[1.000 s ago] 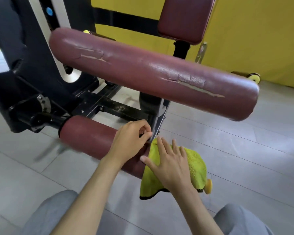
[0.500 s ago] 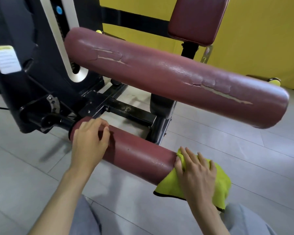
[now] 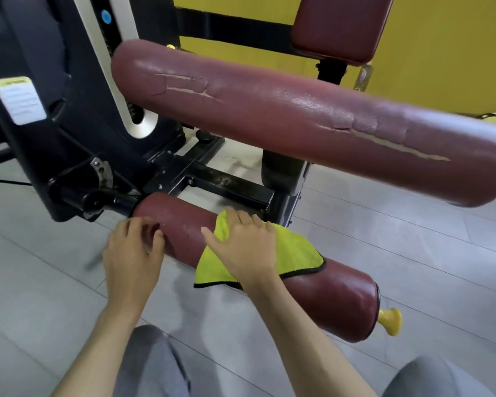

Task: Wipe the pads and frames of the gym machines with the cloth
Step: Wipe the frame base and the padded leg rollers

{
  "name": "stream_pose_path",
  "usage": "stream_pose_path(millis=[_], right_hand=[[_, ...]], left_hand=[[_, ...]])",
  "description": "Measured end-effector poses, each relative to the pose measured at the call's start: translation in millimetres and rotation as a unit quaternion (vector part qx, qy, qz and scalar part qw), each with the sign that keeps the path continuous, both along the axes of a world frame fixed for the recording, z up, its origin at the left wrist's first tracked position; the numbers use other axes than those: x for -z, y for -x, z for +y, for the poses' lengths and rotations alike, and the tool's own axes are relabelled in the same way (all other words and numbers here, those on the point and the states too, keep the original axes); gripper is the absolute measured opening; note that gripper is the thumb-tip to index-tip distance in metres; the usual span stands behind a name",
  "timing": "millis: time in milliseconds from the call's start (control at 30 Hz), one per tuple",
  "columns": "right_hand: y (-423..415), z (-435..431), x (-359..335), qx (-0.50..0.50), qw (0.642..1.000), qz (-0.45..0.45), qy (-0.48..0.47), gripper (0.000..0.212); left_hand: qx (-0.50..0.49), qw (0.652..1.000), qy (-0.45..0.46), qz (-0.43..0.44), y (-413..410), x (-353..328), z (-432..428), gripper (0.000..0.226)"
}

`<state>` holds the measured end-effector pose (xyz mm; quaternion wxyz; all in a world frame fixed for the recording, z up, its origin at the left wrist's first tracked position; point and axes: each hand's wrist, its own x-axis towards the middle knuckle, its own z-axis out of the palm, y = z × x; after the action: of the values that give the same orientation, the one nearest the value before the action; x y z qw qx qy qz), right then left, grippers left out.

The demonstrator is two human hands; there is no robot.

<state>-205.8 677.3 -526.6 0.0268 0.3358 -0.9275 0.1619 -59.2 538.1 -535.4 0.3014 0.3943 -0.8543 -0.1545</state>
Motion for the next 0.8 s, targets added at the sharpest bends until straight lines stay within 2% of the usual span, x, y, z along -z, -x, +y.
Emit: stream_pose_path(millis=[67, 167, 333, 467, 600, 700, 800], right_hand=[[-2.1, 18.9, -0.7, -0.014, 1.0, 0.001, 0.001, 0.083], [-1.8, 62.6, -2.2, -0.011, 1.0, 0.002, -0.001, 0.069], [9.6, 159.4, -4.1, 0.063, 0.996, 0.057, 0.019, 0.049], [5.6, 194.9, 2.4, 0.125, 0.99, 0.064, 0.008, 0.049], [3.3, 164.6, 10.3, 0.103, 0.989, 0.108, 0.015, 0.052], [-2.1, 107.3, 12.7, 0.046, 0.992, 0.117, 0.017, 0.053], [-12.4, 30.5, 13.0, 0.007, 0.997, 0.083, -0.007, 0.06]], left_hand=[[-0.019, 0.999, -0.03, 0.004, 1.2, 3.8, -6.9, 0.033], [-0.036, 0.997, -0.062, 0.025, 0.7, 4.6, -18.1, 0.039], [-0.053, 0.991, -0.112, 0.052, 6.2, 0.7, -34.5, 0.044], [-0.091, 0.961, -0.217, 0.144, 18.2, 0.0, -35.0, 0.042], [-0.126, 0.93, -0.286, 0.195, 14.1, -2.0, -31.8, 0.041], [-0.12, 0.926, -0.301, 0.195, 9.7, 0.7, -36.4, 0.046], [-0.103, 0.929, -0.306, 0.183, 5.3, 5.2, -43.5, 0.048]])
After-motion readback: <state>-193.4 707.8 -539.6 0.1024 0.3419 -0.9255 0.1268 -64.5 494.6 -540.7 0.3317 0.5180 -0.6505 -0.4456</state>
